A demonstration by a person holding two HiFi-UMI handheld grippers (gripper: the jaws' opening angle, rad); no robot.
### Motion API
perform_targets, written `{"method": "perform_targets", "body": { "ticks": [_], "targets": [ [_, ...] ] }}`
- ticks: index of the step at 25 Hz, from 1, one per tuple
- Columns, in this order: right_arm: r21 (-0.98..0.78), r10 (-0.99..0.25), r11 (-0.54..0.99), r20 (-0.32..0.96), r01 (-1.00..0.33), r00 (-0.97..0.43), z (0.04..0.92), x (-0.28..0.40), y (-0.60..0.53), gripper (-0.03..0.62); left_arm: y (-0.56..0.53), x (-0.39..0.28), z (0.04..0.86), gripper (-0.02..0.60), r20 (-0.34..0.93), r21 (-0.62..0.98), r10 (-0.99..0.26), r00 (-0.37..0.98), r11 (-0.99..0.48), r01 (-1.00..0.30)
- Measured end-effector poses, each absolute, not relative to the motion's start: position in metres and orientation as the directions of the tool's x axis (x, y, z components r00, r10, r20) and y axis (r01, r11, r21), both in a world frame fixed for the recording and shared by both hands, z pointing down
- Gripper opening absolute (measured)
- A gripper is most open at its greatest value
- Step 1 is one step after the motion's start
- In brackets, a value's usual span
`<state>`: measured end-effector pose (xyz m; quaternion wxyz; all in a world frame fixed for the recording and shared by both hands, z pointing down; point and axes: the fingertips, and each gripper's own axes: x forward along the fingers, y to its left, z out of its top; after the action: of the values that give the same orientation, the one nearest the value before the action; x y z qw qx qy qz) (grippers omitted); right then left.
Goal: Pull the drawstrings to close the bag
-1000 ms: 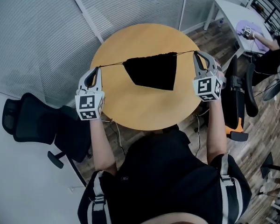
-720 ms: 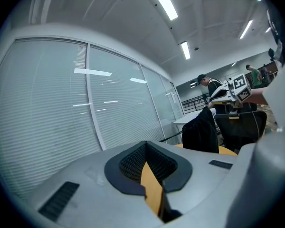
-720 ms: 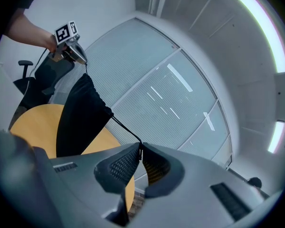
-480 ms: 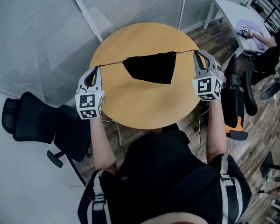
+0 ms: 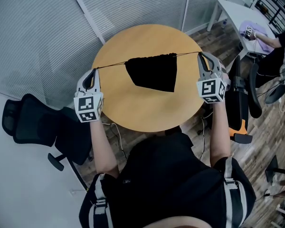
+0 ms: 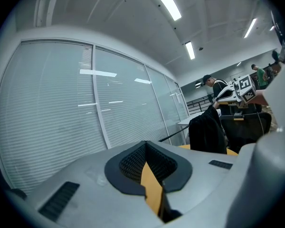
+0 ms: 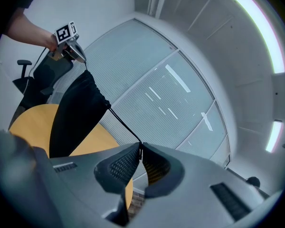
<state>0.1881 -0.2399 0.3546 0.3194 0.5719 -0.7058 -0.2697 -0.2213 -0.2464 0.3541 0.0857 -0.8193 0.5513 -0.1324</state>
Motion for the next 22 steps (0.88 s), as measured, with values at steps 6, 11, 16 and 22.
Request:
{"method": "perform_targets", "body": {
  "ticks": [6,11,16,22],
  "targets": [
    [0.745,-0.980,0.200,0.139,-0.636,-0.146,0.354,0.189,-0.238,0.077,-0.243,-0.227,0.353,0.015,0.121,-0.280,-0.931,0.344,-0.364,-0.888],
    [0.745,-0.979,0.201,0.140,-0.636,-0.145,0.355,0.189,-0.238,0.077,-0.241,-0.234,0.351,0.015,0.112,-0.261,-0.937,0.330,-0.348,-0.900],
    [0.745,-0.979,0.204,0.145,-0.635,-0.144,0.357,0.189,-0.239,0.077,-0.242,-0.241,0.356,0.015,0.114,-0.225,-0.942,0.315,-0.333,-0.916],
    [0.746,-0.980,0.198,0.147,-0.636,-0.132,0.359,0.194,-0.238,0.075,-0.245,-0.244,0.356,0.014,0.108,-0.228,-0.947,0.304,-0.321,-0.919]
  ]
}}
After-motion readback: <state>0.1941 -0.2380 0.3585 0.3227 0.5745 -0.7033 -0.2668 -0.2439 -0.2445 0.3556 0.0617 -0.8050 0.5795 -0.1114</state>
